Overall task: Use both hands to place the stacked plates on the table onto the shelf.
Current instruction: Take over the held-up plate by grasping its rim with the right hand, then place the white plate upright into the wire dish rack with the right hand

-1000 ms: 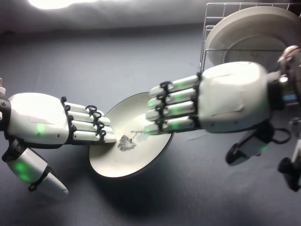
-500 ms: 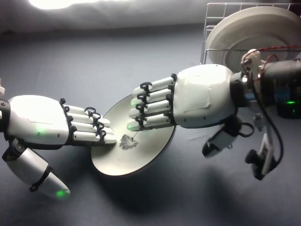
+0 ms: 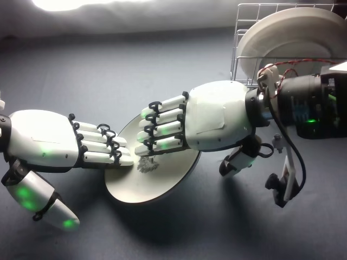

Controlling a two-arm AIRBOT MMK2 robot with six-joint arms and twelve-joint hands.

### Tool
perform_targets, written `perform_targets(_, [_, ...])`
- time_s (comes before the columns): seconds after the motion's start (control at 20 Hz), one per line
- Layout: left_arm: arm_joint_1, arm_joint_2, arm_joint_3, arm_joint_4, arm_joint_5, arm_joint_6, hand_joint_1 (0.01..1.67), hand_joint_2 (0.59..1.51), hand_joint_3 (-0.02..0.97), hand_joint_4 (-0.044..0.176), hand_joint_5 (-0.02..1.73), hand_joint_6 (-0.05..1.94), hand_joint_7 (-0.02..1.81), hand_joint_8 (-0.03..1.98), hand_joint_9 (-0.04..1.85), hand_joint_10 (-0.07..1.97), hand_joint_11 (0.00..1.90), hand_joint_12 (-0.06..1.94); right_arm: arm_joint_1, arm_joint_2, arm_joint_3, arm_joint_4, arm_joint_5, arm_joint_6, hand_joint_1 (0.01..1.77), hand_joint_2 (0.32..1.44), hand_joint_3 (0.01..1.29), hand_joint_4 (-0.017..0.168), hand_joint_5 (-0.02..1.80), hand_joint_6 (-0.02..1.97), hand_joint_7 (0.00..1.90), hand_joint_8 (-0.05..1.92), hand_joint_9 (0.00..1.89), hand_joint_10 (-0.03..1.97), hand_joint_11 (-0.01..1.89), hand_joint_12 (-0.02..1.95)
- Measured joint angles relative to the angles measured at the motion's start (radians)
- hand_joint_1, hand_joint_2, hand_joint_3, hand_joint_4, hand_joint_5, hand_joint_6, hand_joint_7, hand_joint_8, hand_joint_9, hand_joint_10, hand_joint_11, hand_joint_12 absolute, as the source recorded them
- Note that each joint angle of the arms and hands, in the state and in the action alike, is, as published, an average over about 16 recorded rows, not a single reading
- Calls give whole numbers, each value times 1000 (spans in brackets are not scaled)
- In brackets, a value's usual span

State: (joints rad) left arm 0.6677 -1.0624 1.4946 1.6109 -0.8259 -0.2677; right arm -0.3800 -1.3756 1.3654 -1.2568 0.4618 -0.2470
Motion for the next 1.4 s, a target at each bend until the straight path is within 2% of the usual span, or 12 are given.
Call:
perform_targets(0.25, [0, -2, 2, 1, -3, 0, 23, 1074, 0, -12, -4, -42, -12, -22, -30, -53, 27, 25, 8, -24, 8, 19, -3, -5, 1101, 908, 14, 2, 255, 28, 275, 25, 280, 62, 139, 604])
perform_targets(0.6, [-22, -3, 1, 28, -6, -3, 23, 1075, 0, -12, -3, -42, -7, -19, -26, -53, 28, 24, 19, -39, 8, 45, -3, -11, 1158, 948, 14, -5, 608, 119, 655, 196, 738, 124, 501, 1140])
perform_targets(0.7, [-41, -1, -4, 47, -7, -2, 23, 1075, 0, -12, -1, -42, -1, -15, -21, -53, 28, 23, 21, -40, 7, 52, -1, -12, 1169, 952, 13, -6, 705, 146, 760, 254, 873, 140, 609, 1233])
perform_targets(0.85, [-83, 3, -13, 75, -10, 1, 23, 1076, 0, -10, 11, -31, 6, -8, -12, -53, 25, 20, 24, -34, -2, 62, 4, -13, 1174, 953, 13, -8, 810, 187, 875, 345, 1040, 149, 767, 1237])
perform_targets(1.0, [-135, 15, -26, 102, -17, 11, 22, 1074, 0, -6, 23, -19, 13, -1, -3, -53, 22, 17, 26, -18, -16, 73, 11, -13, 1172, 946, 13, -8, 847, 247, 915, 451, 1125, 139, 858, 1227])
perform_targets(1.4, [-280, 77, -66, 154, -24, 54, 22, 1070, 0, 4, 54, 11, 23, 17, 19, -53, 13, 9, 53, 71, -91, 149, 28, -13, 1181, 948, 13, 4, 907, 522, 996, 662, 1208, 126, 866, 1245])
